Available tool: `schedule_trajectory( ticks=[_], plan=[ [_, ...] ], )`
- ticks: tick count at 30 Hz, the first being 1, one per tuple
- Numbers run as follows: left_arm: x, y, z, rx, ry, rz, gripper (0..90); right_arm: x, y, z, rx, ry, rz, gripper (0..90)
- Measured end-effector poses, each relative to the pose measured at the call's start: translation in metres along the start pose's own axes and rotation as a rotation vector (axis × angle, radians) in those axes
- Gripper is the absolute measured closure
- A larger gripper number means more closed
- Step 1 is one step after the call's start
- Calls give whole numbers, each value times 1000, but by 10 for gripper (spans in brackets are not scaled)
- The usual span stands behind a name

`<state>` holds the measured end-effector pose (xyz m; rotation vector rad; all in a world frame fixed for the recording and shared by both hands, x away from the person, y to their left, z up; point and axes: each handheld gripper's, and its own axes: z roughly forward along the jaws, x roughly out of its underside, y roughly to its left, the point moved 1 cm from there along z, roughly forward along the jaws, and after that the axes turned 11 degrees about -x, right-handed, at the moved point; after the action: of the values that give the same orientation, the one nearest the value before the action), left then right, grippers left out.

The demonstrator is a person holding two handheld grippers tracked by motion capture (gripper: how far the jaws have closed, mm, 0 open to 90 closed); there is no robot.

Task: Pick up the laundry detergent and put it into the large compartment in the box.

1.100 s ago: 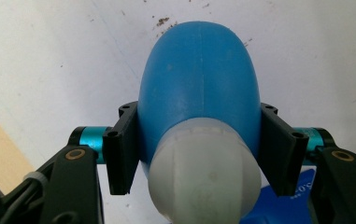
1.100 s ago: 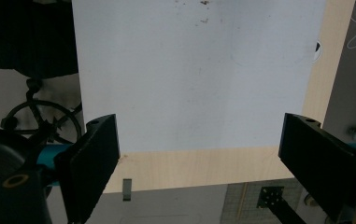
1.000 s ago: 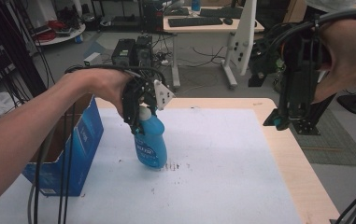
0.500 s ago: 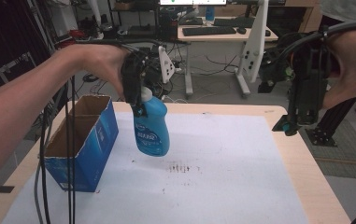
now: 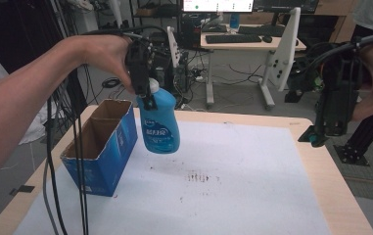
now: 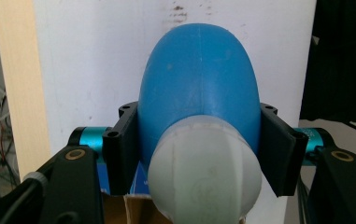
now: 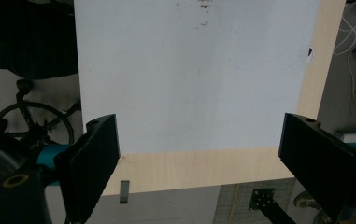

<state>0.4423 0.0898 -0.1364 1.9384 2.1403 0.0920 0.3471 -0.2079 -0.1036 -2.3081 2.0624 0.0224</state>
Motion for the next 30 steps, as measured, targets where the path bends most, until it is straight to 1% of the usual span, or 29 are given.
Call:
schedule_trajectory(
  ticks=[4, 7, 8, 9, 10, 11, 12, 13, 14, 15, 16, 17, 21, 23, 24, 25, 26, 27, 29, 30],
  plan=[
    [13, 2, -5, -12, 10, -67, 384, 2, 0, 1, -1, 0, 4, 117],
    [22, 3, -11, -27, 15, -130, 384, 3, 0, 3, 3, 6, 10, 117],
    [24, 4, -13, -30, 22, -138, 384, 3, 0, 3, 1, 2, 6, 117],
    [27, 4, -15, -32, 20, -166, 384, 3, 1, 4, 0, 3, 14, 117],
    [29, 4, -18, -35, 28, -179, 384, 2, 0, 4, 0, 5, 10, 117],
    [29, 4, -18, -35, 28, -179, 384, 2, 0, 4, 0, 5, 10, 117],
    [32, 5, -23, -45, 23, -204, 384, 2, 0, 5, 0, 5, 6, 117],
    [32, 5, -23, -45, 23, -204, 384, 2, 0, 5, 0, 5, 6, 117],
    [36, 5, -28, -49, 18, -225, 384, 1, 0, 6, 0, 1, 6, 117],
    [39, 5, -30, -51, 17, -237, 384, 1, 1, 6, 1, 3, 6, 117],
    [42, 5, -31, -46, 11, -259, 384, 1, 1, 6, 1, 2, 5, 117],
    [45, 5, -32, -47, 9, -270, 384, 1, 1, 7, 1, 3, 5, 117],
    [57, 5, -37, -60, 28, -332, 384, 0, 1, 7, 2, 3, 2, 117],
    [63, 6, -40, -71, 37, -370, 384, -1, 0, 8, 1, 5, -1, 117],
    [67, 7, -41, -77, 43, -381, 384, -1, 0, 8, 1, 5, -1, 117],
    [73, 7, -44, -87, 57, -414, 384, -1, 0, 9, 1, 5, -4, 117],
    [73, 7, -44, -87, 57, -414, 384, -1, -1, 9, 1, 5, -5, 117],
    [77, 8, -46, -96, 61, -436, 384, -1, -1, 9, 1, 5, -5, 117],
    [84, 8, -49, -103, 67, -459, 384, -2, -2, 10, 0, 8, -2, 117],
    [89, 8, -51, -101, 75, -488, 384, -2, -2, 11, 0, 7, -6, 117]
  ],
)
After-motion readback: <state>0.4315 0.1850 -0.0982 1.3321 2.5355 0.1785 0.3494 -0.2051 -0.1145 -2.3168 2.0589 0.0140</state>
